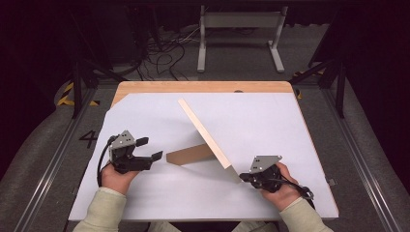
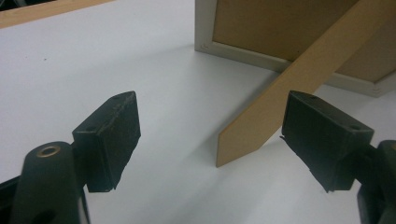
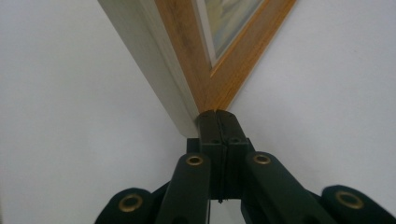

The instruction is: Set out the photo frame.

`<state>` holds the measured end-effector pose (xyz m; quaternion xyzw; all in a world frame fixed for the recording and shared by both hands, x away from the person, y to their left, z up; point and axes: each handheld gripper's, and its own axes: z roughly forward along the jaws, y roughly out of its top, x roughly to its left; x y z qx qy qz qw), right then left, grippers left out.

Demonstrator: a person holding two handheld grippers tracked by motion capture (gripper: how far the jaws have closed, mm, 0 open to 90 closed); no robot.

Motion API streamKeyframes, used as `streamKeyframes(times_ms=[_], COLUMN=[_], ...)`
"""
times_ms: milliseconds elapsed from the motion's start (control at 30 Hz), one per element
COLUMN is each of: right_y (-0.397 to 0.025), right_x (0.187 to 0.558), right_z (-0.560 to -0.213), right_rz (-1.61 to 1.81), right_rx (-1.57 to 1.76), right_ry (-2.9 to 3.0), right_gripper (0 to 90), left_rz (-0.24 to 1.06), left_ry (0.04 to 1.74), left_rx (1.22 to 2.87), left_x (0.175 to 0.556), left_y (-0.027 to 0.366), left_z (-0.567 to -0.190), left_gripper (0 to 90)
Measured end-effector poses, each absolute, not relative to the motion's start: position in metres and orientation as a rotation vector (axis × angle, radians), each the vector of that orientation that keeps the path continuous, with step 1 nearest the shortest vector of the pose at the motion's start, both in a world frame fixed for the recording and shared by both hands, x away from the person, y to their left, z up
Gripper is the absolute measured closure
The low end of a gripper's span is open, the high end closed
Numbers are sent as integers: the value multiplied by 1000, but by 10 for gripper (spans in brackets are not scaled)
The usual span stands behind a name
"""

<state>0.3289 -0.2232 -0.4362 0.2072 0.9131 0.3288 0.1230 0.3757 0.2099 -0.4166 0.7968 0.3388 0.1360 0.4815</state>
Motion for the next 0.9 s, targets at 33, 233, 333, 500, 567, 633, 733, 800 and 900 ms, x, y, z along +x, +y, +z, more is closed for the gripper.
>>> streamKeyframes(times_ms=[33,233,333,500,567,633,733,800,900], right_y=[-221,-212,-207,-201,-196,-194,-190,-189,-186], right_x=[328,323,321,317,315,314,313,312,311], right_z=[-436,-438,-439,-439,-439,-439,-439,-439,-440], right_rz=[962,972,996,1008,1013,1021,1030,1034,1039], right_rx=[595,545,525,479,453,439,420,413,398], right_ry=[2671,2697,2713,2733,2742,2746,2751,2756,2762], right_gripper=[900,900,900,900,900,900,900,900,900], left_rz=[331,332,329,330,327,324,327,328,327], left_ry=[827,824,829,833,832,833,832,832,831], left_rx=[1942,1939,1939,1941,1939,1937,1939,1939,1940], left_x=[376,376,376,376,376,375,375,375,375], left_y=[210,211,210,211,212,212,212,212,212], left_z=[-417,-416,-417,-417,-417,-417,-417,-417,-417], left_gripper=[199,197,197,196,196,196,195,195,195])
